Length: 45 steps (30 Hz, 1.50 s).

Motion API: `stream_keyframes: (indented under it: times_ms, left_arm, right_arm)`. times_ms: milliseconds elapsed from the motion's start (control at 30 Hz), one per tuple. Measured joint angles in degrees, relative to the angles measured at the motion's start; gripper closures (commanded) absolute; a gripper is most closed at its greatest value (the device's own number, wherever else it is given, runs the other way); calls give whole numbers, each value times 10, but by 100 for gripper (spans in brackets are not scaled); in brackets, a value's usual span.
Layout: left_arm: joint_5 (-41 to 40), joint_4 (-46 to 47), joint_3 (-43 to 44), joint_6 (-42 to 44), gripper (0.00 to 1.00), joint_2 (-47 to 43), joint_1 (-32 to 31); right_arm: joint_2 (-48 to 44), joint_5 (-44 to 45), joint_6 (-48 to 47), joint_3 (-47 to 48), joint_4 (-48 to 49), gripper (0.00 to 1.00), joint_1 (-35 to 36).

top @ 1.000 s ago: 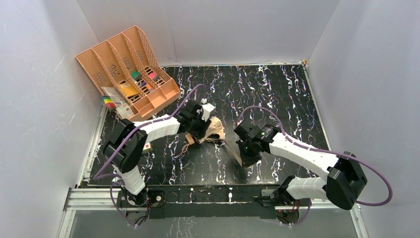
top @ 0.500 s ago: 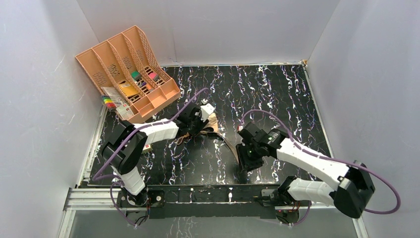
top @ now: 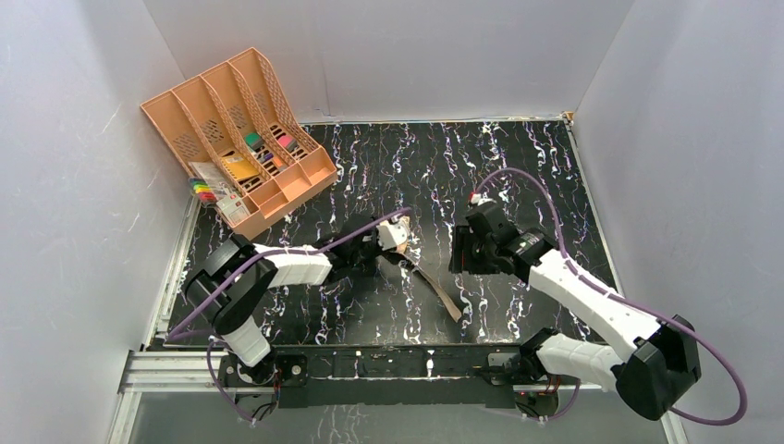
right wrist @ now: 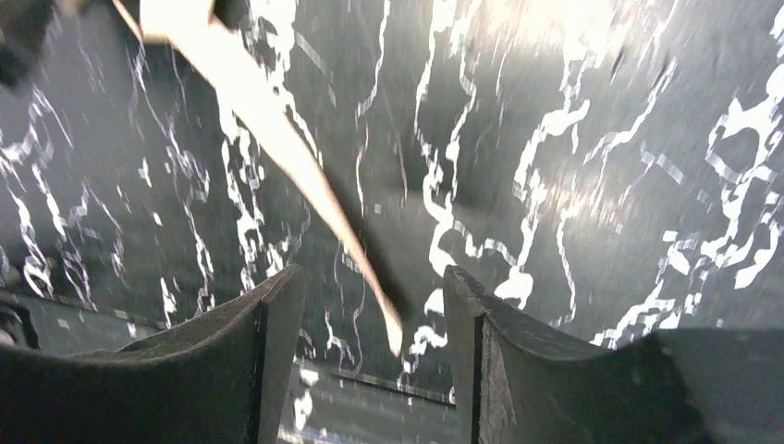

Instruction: Put away the umbrella

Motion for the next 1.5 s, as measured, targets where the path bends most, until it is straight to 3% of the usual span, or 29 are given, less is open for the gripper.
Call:
stream_keyframes:
  times_ms: [167,200,267,300,567,767,1133,1500]
  left_arm:
    - [-21,74,-50,61,100,-9,-34]
    - [-23,84,-56,69,100,-9,-41]
    - [-32,107,-70,87,100,-9,-57]
    - [-38,123,-80,97,100,-9,-67]
    - [-98,234,-122,172,100,20,-127]
    - [-124,280,-136,200,100,37,-145]
    - [-139,302,-143,217,100,45,-161]
    - [-149,308,-146,227,100,47,-173]
  right_arm:
    - [16,-21,-69,0,118,32,-76]
    - [17,-27,-85,0,148,27,-88]
    - [19,-42,-111,0,193,7,-102]
    - [26,-58,-125,2,218,5,-113]
    - [182,-246,-275,103,289,2,-157]
    - [341,-413,-418,243,251,2,-153]
    - [493,-468,-553,339,150,2,-121]
    - [526,-455,-622,349,62,5,-115]
